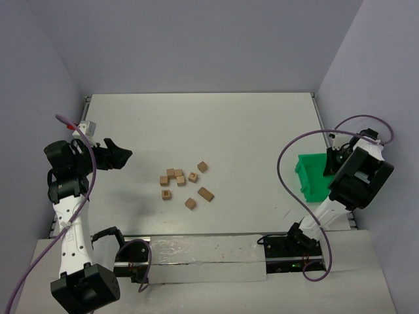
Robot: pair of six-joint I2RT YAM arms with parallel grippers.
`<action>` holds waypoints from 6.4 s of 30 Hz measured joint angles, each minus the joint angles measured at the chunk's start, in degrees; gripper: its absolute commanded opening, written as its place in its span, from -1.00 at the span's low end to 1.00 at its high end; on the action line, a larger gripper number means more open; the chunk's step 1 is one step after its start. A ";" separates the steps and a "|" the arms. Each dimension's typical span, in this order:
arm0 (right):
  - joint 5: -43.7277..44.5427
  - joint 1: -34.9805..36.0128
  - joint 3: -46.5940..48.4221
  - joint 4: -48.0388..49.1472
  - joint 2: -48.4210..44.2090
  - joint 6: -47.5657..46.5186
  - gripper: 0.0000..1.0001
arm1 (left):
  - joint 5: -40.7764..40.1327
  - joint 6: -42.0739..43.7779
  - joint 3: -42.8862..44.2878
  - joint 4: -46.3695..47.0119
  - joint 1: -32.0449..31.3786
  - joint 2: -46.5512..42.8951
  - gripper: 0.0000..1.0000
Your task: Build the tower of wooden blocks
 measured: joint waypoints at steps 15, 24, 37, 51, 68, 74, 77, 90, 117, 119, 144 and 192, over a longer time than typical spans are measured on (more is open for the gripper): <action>0.52 -0.73 -0.55 -0.66 0.15 -0.38 0.34 | -0.08 -0.81 -0.02 0.74 0.00 0.06 0.99; 0.63 -0.73 0.22 -2.64 -0.74 0.39 0.46 | -0.08 -1.08 -0.25 1.53 0.00 0.22 0.99; 4.53 2.59 2.82 -4.23 -10.80 2.88 0.99 | -0.08 -1.93 -1.05 2.42 0.00 -0.51 0.99; 7.61 33.19 14.47 -6.69 -23.92 11.21 0.99 | 0.30 0.06 -1.05 2.36 0.00 -1.09 0.98; 2.67 57.87 7.24 0.09 -15.13 23.41 0.99 | -2.03 28.81 10.82 -17.98 -15.58 14.68 0.99; 2.52 57.85 3.09 3.11 -15.13 25.66 0.99 | -12.32 31.58 12.09 -18.60 -34.17 22.01 0.94; 2.29 57.78 1.70 4.79 -15.15 26.89 0.99 | -16.90 30.12 12.85 -18.00 -36.01 26.02 0.75; 2.20 57.78 0.42 6.97 -15.15 29.48 0.99 | -29.79 1.30 14.27 -10.16 -39.24 29.92 0.85; 5.55 57.78 -0.57 7.04 -14.10 29.50 0.99 | -44.01 -23.41 16.18 -10.99 -49.59 46.85 0.96; 5.53 57.78 -0.59 7.04 -14.05 29.50 0.99 | -44.56 -23.42 16.71 -10.97 -49.63 47.56 0.96; 5.51 57.78 -0.76 7.63 -13.29 29.48 0.99 | -47.40 -24.53 20.37 -11.74 -52.09 52.71 0.53; 6.56 56.65 -1.42 8.37 -11.12 30.94 0.99 | -50.44 -29.79 40.70 -19.06 -52.15 68.35 -0.70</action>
